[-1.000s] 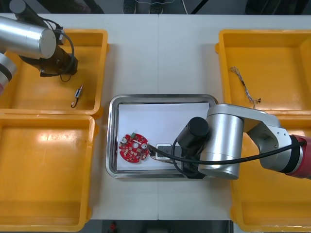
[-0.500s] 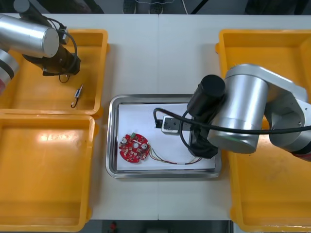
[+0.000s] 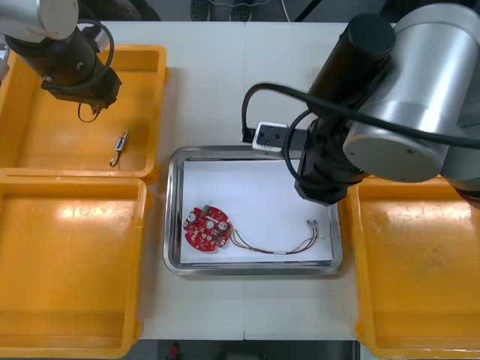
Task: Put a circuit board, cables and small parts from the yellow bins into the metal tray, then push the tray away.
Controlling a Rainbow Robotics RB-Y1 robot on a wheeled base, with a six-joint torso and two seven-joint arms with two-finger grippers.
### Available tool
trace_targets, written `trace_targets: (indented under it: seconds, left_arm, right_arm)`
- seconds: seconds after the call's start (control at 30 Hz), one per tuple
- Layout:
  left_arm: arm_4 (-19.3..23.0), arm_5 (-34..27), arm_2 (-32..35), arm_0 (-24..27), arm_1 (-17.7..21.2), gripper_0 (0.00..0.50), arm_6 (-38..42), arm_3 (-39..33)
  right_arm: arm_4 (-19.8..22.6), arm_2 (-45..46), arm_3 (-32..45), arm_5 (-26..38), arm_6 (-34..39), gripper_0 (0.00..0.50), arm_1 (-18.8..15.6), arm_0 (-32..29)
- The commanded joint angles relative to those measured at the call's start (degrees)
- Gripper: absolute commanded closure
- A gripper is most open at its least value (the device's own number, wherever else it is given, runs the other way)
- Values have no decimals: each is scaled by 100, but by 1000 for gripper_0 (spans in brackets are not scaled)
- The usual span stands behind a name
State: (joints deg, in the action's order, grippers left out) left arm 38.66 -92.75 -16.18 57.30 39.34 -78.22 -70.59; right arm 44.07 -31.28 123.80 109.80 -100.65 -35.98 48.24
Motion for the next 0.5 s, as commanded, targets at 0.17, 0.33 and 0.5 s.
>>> trace_targets:
  seconds: [0.17,0.33,0.5]
  left_arm:
    - [98,-727,159,-422,180,498,975,-1836]
    - [142,-1131,107,-703,-102,498,1556,-2750]
    - [125,-1333,-201,-791,-321,498,2188,-3286]
  right_arm:
    - [199,922,30,20,-51,0,-305,229]
    - [296,1414,-471,20,-95,0,-498,291]
    - [313,1880,-1024,20,-104,0,-612,414]
